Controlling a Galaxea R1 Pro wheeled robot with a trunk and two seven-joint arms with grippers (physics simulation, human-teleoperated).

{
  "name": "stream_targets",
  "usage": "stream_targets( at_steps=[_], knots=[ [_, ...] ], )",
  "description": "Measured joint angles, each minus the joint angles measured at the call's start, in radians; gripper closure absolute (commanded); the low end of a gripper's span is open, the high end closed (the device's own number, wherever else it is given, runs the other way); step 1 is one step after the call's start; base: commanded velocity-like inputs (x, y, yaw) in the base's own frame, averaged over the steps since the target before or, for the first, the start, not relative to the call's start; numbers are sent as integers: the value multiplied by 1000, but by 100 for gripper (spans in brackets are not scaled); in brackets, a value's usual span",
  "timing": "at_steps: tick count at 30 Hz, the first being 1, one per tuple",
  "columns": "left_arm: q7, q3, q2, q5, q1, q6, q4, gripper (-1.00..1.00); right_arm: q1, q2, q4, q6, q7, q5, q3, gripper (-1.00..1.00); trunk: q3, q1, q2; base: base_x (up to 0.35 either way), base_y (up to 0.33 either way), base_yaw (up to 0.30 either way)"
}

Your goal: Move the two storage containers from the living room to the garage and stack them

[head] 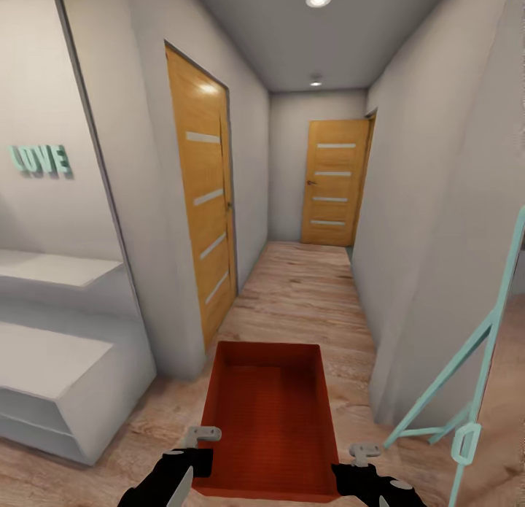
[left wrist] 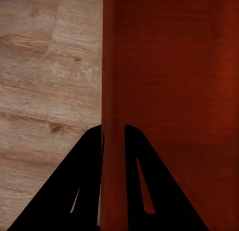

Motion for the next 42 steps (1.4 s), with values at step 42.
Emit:
stream_targets(
  at_steps=[42],
  knots=[
    [0, 1, 0, -1, 0, 0, 0, 100, 0, 0, 1, 0, 1, 3, -3, 100, 0, 0, 0, 309, 95, -134]
  ],
)
